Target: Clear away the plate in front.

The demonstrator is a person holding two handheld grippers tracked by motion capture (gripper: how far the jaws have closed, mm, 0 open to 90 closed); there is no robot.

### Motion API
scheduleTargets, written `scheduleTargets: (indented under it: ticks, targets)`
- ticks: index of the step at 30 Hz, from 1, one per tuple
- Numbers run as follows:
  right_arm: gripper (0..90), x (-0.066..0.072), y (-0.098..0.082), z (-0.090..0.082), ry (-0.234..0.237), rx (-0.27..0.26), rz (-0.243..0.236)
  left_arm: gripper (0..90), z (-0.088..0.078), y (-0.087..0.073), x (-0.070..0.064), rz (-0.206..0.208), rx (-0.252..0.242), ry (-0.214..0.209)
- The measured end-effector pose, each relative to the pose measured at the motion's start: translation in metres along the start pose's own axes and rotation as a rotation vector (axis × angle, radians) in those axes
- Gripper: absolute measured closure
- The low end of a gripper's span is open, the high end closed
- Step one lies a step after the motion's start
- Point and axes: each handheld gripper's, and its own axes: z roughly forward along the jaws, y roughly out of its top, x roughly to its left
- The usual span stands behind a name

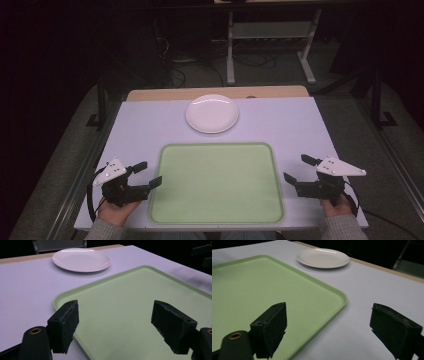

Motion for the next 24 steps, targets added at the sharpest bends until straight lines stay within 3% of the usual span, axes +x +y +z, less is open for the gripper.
scheduleTargets:
  ticks: [24]
  targets:
    - [13.3, 0.0, 0.0, -0.001, -0.005, -0.003, 0.005, 22.7, 0.01, 0.011, 0.004, -0.039, 0.016, -0.047]
